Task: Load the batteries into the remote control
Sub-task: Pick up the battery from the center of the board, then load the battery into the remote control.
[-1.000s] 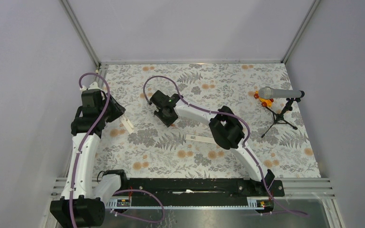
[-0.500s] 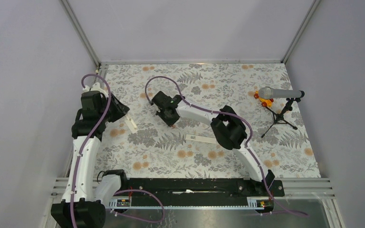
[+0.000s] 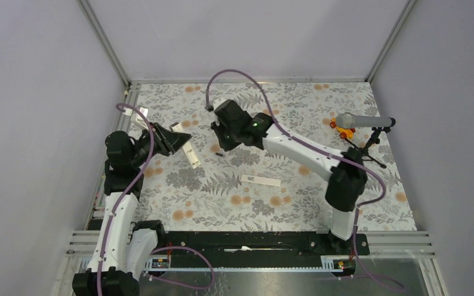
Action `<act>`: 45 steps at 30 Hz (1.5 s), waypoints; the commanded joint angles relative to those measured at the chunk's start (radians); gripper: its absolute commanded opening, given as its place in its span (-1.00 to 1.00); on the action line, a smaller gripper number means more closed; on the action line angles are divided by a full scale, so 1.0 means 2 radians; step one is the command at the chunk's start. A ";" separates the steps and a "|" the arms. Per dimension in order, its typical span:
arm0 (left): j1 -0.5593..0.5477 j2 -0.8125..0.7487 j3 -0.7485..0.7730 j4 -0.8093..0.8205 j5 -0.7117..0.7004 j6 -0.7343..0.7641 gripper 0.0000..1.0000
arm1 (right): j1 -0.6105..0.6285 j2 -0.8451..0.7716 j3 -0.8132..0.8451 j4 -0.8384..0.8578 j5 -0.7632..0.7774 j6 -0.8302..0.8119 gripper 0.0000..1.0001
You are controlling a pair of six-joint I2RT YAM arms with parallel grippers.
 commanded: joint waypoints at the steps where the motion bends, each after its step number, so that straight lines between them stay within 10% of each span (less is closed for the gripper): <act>1: 0.002 0.008 -0.018 0.237 0.118 -0.081 -1.00 | -0.002 -0.098 -0.016 0.050 -0.034 0.043 -0.60; 15: -0.056 0.090 0.014 0.286 0.012 -0.259 -1.00 | -0.003 -0.219 -0.068 0.213 -0.204 0.157 -0.58; 45: -0.063 0.123 0.033 0.295 0.013 -0.393 -1.00 | -0.003 -0.156 -0.012 0.175 -0.155 0.052 -0.57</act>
